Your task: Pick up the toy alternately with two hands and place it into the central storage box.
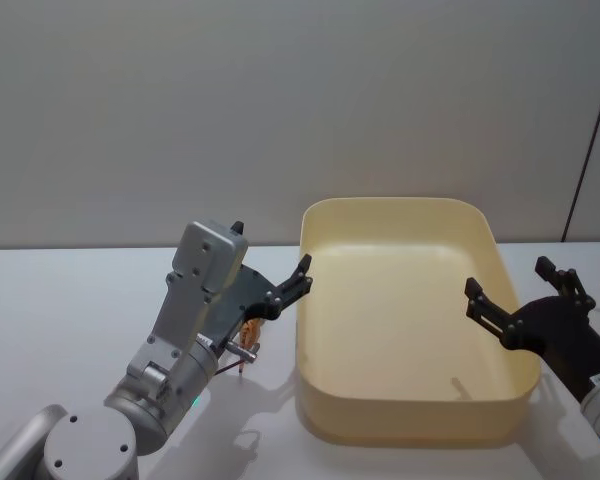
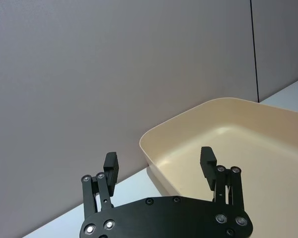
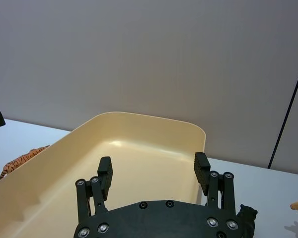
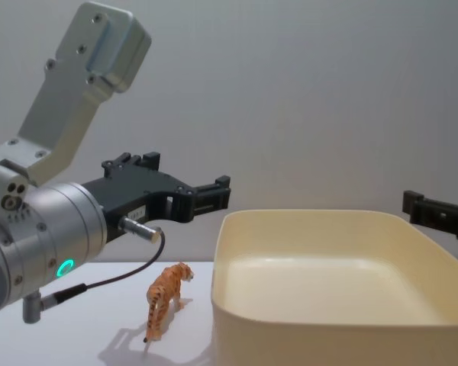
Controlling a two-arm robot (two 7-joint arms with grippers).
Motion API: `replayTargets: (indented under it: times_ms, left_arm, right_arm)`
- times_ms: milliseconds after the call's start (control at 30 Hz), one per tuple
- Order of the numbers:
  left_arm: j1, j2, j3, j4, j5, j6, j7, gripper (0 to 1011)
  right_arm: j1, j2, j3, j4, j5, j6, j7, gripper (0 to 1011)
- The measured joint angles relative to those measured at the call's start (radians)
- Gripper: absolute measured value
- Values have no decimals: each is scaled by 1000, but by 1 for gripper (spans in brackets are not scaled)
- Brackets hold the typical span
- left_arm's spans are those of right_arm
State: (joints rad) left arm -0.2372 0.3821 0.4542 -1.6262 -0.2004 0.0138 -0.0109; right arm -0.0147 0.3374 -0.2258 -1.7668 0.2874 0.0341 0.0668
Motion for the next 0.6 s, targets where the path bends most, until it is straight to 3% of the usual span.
replayTargets:
  times_ms: [600]
  left_arm:
    - [0, 0, 0, 0, 0, 0, 0, 1001]
  right_arm:
    - [-1, 3, 3, 0, 0, 0, 2, 1000]
